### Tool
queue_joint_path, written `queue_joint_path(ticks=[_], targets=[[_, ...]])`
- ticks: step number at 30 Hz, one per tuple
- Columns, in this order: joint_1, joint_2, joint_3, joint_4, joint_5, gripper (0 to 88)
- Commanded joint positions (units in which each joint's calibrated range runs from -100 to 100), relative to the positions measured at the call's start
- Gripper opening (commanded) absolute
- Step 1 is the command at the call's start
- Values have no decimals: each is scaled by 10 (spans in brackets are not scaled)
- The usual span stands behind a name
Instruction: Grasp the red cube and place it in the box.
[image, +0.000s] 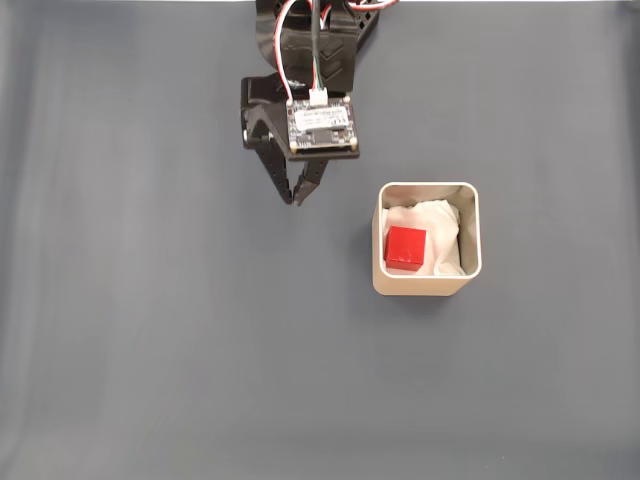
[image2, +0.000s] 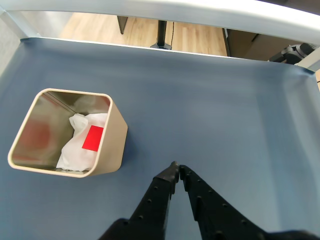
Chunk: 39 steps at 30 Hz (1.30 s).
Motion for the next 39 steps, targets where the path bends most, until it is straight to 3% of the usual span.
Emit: queue_joint_path(ticks=[1,23,39], targets=[[6,-42,19,-8,-9,3],[-18,-342,282,54,-32,3],[-27,-415,364,150,-30,3]])
